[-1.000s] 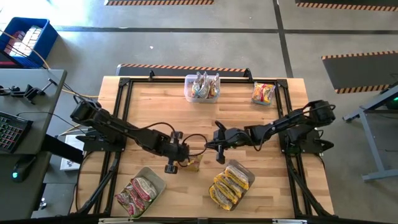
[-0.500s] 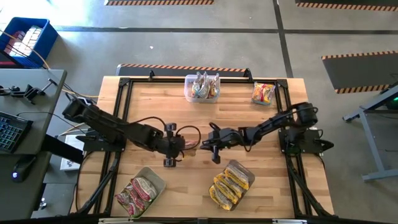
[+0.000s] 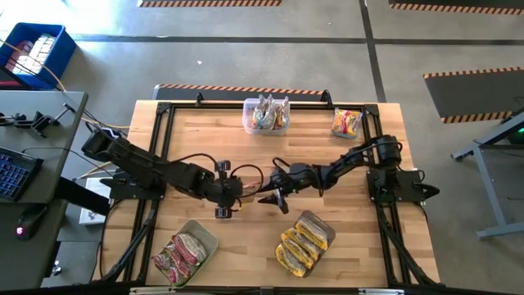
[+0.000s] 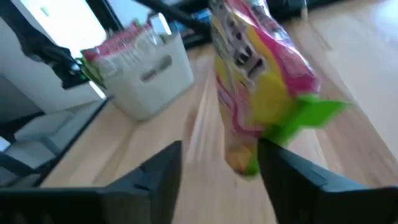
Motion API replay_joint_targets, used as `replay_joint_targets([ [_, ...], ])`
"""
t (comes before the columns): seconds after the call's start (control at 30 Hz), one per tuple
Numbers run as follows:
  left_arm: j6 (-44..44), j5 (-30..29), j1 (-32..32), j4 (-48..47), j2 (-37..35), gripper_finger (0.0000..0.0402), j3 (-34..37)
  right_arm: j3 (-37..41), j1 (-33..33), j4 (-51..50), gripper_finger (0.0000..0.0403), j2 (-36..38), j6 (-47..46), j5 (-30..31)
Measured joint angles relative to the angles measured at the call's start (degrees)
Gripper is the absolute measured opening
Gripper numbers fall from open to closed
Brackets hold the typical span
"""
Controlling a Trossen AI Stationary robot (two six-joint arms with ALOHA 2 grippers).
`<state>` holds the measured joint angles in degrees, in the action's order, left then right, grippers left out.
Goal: Sort Maruchan noodles
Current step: Put the green noodles pack into the gray bin, then put the green noodle pack into the gray bin
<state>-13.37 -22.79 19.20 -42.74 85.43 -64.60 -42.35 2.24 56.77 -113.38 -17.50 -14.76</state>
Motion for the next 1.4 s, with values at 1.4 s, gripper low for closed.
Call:
replay_joint_targets([
  [1.4,-3.07,-1.07,-1.04,-0.11,-2.39,0.0001,0.29,-9.16,-1.42,-5.07,0.0249,-6.52,-0.48,-4.86],
])
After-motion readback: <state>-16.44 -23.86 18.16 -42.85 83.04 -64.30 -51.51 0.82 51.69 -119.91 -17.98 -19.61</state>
